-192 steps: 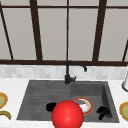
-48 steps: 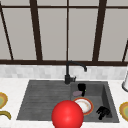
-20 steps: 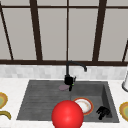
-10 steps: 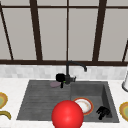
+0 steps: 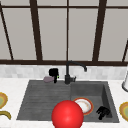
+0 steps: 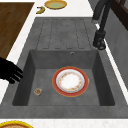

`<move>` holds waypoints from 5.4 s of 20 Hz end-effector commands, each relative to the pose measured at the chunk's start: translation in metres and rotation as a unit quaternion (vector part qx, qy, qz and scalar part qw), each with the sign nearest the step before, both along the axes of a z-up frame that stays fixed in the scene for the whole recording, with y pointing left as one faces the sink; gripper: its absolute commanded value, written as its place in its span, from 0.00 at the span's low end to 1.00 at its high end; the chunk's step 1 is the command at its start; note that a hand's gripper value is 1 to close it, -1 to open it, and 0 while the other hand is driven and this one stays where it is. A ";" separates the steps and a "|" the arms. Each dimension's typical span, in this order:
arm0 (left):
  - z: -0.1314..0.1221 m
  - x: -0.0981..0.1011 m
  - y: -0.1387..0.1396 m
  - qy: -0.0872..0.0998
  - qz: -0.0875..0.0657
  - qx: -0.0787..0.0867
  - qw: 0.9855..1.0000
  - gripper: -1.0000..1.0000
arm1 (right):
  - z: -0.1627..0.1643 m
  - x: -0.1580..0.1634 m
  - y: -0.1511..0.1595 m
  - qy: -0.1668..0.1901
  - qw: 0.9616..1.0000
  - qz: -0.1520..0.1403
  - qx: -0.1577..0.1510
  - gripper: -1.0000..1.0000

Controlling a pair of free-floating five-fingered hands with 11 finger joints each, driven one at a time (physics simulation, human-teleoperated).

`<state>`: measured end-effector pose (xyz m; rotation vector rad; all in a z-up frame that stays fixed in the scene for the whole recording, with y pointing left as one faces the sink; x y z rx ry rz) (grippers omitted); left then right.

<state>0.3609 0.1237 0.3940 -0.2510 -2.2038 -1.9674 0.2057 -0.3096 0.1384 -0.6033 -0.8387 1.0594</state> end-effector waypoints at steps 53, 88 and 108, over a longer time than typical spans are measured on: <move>-0.053 -0.008 0.441 0.047 -0.004 -0.006 0.999 1.00 | 0.000 0.000 0.000 0.000 1.000 0.000 0.000 0.50; -0.277 0.009 0.574 0.024 0.011 -0.005 1.000 1.00 | 0.000 0.000 0.000 0.000 1.000 0.000 0.000 0.50; -0.292 0.023 0.561 -0.023 0.012 0.028 0.999 0.00 | 0.000 0.000 0.000 0.000 1.000 0.000 0.000 0.50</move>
